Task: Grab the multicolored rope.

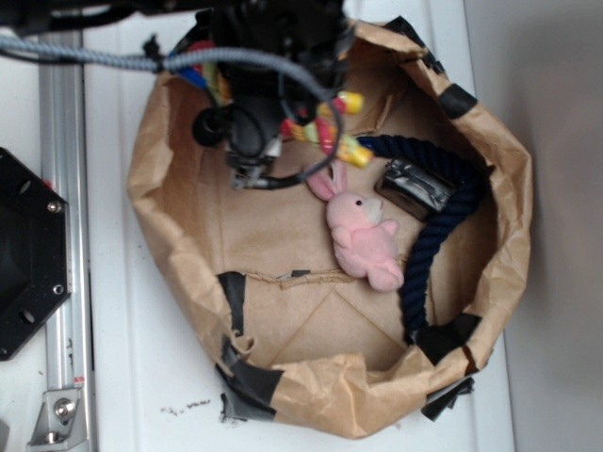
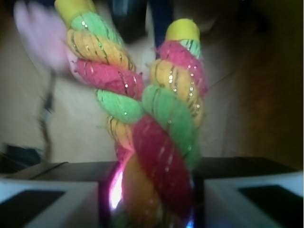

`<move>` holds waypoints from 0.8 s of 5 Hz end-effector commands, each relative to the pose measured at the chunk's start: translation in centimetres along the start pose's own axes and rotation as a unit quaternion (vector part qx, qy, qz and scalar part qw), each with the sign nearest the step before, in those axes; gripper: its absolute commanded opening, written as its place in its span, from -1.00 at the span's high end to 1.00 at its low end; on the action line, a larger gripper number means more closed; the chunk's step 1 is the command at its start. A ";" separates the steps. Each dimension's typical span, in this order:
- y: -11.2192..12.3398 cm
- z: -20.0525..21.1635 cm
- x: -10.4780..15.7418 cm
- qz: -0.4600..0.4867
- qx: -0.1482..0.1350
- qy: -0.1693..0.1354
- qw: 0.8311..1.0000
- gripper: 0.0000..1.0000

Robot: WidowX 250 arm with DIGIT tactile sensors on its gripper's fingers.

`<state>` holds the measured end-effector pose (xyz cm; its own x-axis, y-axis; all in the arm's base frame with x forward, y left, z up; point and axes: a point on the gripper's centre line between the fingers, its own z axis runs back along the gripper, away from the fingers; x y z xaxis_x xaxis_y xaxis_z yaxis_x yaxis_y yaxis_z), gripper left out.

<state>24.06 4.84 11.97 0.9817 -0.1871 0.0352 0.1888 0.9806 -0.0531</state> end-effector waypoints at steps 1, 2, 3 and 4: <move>-4.3 4.8 2.0 0.059 0.018 0.018 0.998 1.00; -5.6 3.5 2.3 0.111 0.005 0.014 0.994 1.00; -6.2 2.3 1.8 0.129 -0.021 -0.008 0.991 1.00; -6.7 1.8 1.2 0.140 -0.075 -0.030 0.987 1.00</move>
